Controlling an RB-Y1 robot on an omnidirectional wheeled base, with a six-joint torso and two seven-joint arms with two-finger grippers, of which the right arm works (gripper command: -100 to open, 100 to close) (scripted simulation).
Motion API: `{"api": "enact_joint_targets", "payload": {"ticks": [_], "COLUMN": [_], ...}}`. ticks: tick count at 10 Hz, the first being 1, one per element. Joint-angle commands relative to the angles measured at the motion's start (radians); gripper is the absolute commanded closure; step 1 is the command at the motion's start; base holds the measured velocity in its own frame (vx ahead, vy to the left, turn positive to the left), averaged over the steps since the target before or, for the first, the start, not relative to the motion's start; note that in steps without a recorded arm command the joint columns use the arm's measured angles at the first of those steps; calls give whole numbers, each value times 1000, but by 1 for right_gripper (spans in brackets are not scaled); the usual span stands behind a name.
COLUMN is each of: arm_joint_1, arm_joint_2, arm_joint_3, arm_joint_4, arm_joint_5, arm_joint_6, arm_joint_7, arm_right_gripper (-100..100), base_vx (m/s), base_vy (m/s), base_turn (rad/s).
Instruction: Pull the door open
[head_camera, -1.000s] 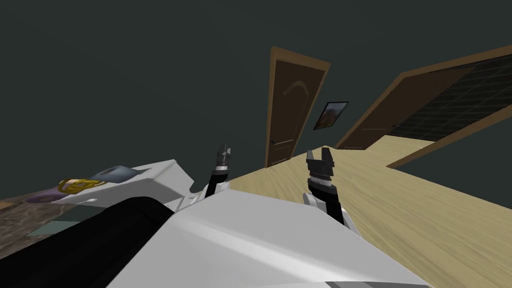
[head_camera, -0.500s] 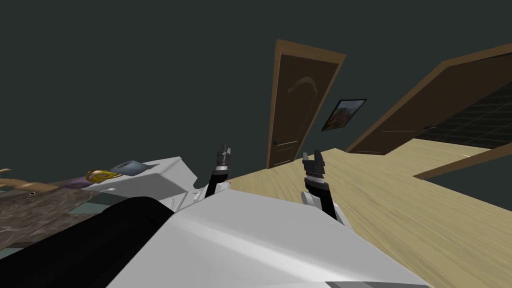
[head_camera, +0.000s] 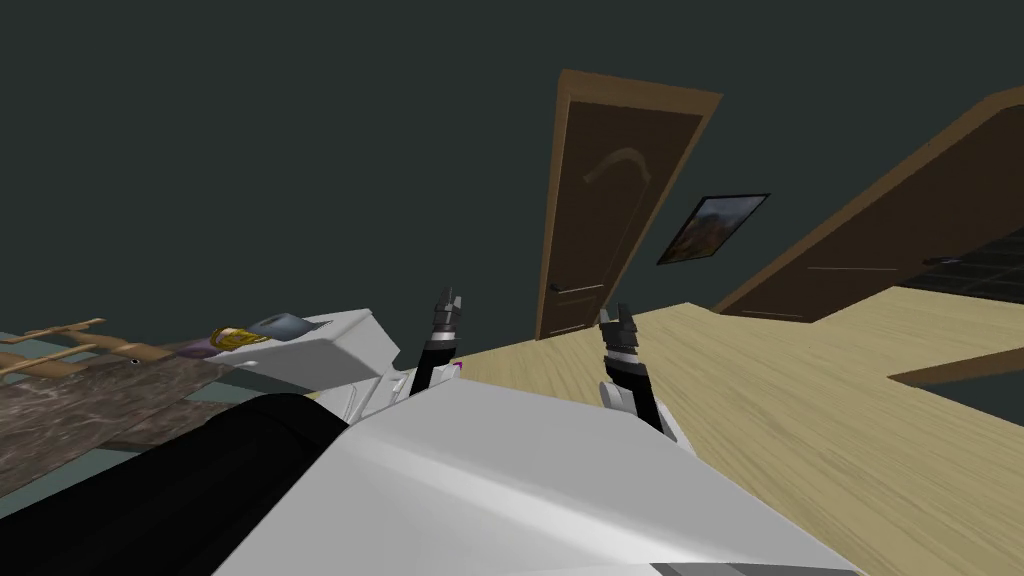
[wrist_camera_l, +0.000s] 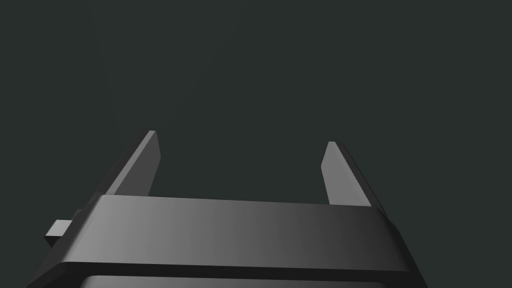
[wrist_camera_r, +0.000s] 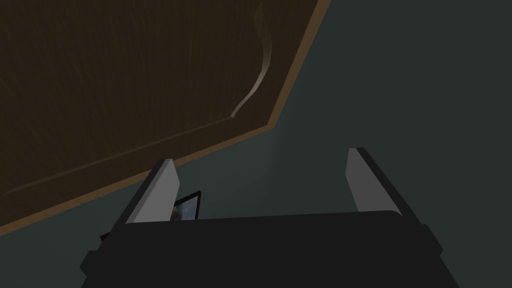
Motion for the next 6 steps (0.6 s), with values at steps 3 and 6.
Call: {"api": "enact_joint_targets", "payload": {"ticks": [3,6], "arm_joint_1": [-44,-85], "arm_joint_2": [-24,-45], "arm_joint_3": [-3,-3], "arm_joint_4": [96,192], "arm_joint_5": [-14,-26], "arm_joint_6": [-3,-9], "arm_joint_7": [-5,-8], "arm_right_gripper": [-100,-100], "base_vx": [43,42], "base_vy": [-48,-67], "base_turn": [118,135]}}
